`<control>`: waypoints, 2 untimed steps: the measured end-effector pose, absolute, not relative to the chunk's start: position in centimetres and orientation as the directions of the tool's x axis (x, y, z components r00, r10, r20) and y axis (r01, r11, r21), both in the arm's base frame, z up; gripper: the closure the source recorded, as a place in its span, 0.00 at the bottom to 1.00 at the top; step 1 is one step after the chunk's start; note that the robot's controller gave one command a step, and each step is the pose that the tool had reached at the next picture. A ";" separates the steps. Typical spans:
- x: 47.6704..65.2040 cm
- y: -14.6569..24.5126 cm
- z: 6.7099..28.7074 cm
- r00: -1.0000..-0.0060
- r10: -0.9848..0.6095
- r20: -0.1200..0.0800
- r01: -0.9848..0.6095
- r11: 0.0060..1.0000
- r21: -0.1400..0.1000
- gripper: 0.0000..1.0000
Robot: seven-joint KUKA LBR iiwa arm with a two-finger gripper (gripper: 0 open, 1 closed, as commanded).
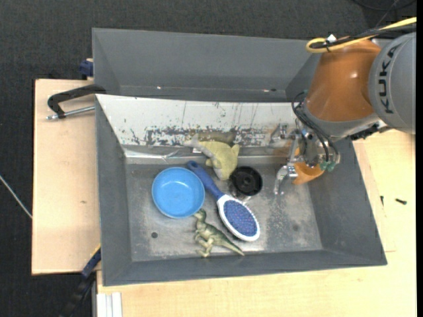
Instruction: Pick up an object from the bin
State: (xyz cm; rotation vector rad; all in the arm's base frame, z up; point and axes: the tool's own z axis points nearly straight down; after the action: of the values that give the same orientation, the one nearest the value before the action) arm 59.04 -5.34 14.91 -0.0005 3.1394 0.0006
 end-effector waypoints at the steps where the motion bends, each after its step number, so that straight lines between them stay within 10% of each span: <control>1: 55.5 -0.5 9.1 -0.928 -0.372 -0.016 -0.372 0.928 -0.005 0.00; 2: 55.7 -0.5 9.2 -0.928 -0.373 -0.023 -0.373 0.928 -0.007 1.00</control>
Offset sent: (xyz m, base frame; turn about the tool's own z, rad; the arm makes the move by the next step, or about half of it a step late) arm -0.0497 0.0585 -0.0790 -0.4222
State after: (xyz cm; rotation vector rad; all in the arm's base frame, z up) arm 55.66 -0.48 9.17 -0.5923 3.0609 -0.0038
